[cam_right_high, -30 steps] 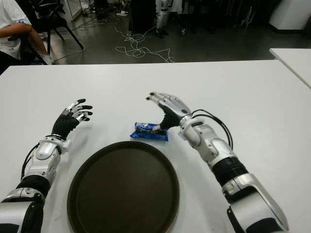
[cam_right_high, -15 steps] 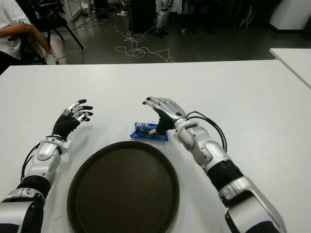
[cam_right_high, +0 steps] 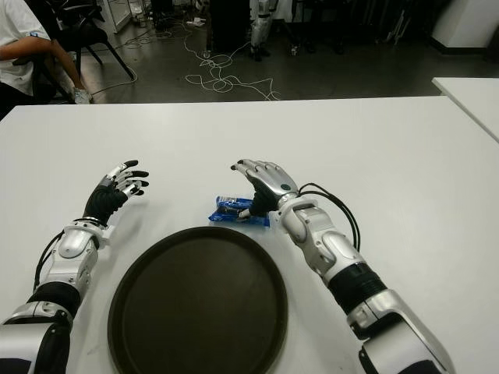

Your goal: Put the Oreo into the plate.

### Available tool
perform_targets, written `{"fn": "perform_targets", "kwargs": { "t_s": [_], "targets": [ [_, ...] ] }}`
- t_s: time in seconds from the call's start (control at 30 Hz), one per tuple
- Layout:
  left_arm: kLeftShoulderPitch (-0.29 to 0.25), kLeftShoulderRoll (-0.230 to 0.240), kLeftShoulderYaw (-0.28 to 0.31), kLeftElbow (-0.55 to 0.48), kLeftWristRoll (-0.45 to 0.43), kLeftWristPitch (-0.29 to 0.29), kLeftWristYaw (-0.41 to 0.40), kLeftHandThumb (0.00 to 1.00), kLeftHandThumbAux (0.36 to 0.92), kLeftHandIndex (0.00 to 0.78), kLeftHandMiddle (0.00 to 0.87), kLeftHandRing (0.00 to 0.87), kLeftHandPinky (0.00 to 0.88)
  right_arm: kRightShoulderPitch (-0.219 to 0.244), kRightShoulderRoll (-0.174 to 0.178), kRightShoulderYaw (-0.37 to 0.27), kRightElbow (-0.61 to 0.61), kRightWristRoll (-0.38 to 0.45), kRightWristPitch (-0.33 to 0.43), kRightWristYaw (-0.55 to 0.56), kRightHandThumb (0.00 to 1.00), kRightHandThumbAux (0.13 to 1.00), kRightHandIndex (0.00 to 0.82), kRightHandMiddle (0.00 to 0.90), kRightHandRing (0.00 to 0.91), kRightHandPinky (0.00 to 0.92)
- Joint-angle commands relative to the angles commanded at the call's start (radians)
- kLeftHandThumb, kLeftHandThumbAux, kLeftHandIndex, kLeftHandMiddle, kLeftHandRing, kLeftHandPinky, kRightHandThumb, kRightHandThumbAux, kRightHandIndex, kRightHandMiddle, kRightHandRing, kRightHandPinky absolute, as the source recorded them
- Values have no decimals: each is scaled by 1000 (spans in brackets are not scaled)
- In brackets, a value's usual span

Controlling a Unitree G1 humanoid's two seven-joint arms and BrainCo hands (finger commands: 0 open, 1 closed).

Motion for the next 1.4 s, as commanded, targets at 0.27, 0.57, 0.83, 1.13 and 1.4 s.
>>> {"fn": "perform_targets", "kwargs": {
  "t_s": [0.27, 0.57, 0.83, 1.13, 1.4],
  "targets": [
    [-4, 3, -5, 6, 10, -3, 10, 323, 663, 166, 297, 304, 308, 8, 5, 5, -14, -12, 14, -12, 0, 779, 106, 140, 147, 117],
    [-5, 2, -6, 8, 14, -3, 13, 311, 681, 169, 301, 304, 306, 13, 16, 17, 1, -15, 13, -14, 0, 798, 108, 140, 144, 114],
    [-4, -1, -4, 5, 9, -6, 6, 308, 692, 158, 301, 304, 301, 23, 21, 31, -2, -8, 8, 9, 0, 796, 106, 138, 135, 110],
    [-5, -2, -9, 5, 19, -8, 23, 299, 702, 163, 301, 306, 307, 29, 34, 37, -6, -8, 31, 23, 0, 800, 98, 134, 122, 106],
    [-6, -1, -14, 6, 26, -8, 35, 314, 706, 161, 296, 302, 307, 21, 49, 50, 53, -10, 8, -29, 0, 800, 112, 147, 144, 118]
  ]
}}
